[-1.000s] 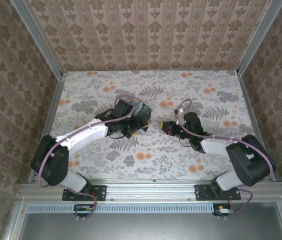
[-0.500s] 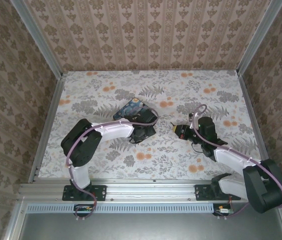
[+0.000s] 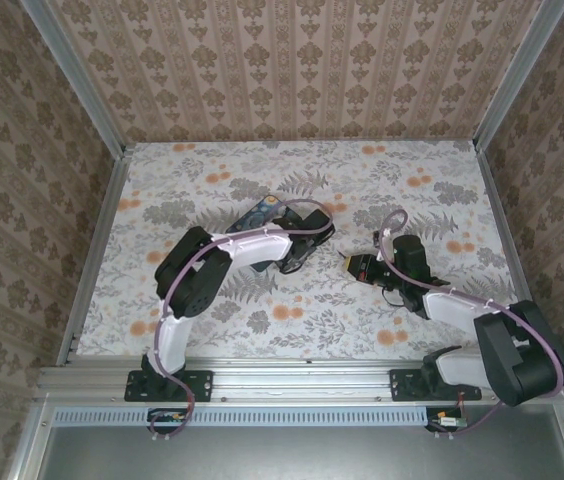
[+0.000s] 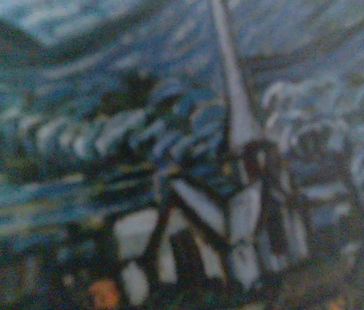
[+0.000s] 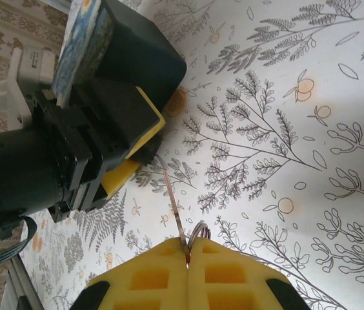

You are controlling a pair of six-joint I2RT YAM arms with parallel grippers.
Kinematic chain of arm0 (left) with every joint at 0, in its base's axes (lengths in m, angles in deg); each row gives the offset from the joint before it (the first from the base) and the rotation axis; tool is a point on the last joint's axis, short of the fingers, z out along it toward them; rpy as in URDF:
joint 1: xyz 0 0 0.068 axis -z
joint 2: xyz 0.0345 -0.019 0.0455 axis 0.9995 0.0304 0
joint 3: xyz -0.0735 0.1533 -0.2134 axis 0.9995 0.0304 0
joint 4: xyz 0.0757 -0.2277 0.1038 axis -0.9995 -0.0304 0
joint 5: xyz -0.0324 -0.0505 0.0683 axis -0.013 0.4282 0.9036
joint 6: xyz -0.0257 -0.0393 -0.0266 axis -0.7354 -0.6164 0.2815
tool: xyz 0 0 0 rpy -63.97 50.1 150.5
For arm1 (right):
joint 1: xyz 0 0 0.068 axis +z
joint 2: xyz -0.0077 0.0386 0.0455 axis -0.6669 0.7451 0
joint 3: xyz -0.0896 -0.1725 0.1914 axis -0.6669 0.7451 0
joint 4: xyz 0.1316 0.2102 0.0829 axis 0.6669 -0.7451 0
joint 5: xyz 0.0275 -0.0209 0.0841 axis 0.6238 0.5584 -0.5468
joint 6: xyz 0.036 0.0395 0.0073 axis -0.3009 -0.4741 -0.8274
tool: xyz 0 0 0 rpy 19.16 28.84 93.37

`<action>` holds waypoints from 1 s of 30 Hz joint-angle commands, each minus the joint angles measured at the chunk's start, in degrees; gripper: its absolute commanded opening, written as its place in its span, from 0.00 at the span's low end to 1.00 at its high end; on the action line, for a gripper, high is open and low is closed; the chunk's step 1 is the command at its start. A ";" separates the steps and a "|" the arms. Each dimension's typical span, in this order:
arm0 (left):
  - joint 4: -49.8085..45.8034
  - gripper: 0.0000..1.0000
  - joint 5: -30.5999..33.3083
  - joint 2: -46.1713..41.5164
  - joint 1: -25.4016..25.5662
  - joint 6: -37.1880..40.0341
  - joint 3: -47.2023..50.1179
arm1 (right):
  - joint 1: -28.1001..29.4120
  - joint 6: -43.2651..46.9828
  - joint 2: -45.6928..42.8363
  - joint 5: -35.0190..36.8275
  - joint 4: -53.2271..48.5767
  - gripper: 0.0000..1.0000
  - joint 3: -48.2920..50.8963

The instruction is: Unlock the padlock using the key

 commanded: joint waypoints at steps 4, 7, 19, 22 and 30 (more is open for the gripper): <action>-5.24 0.47 4.30 2.01 -0.91 -5.06 -2.06 | -0.29 0.48 2.02 -2.39 2.58 0.00 -0.76; -5.41 0.42 3.06 1.72 -1.40 -4.67 -1.64 | -0.32 0.44 2.52 -2.80 2.90 0.00 -0.93; 7.74 0.21 -16.00 -6.94 -6.65 8.93 7.38 | 4.15 1.15 2.27 -3.83 1.94 0.00 -1.88; 10.77 0.15 -26.74 -10.03 -9.66 12.68 10.39 | 8.87 0.76 3.05 -3.74 3.93 0.00 -2.39; 10.94 0.08 -44.34 -21.01 -17.08 19.62 14.43 | 13.65 -9.22 9.29 -4.71 18.40 0.00 -4.12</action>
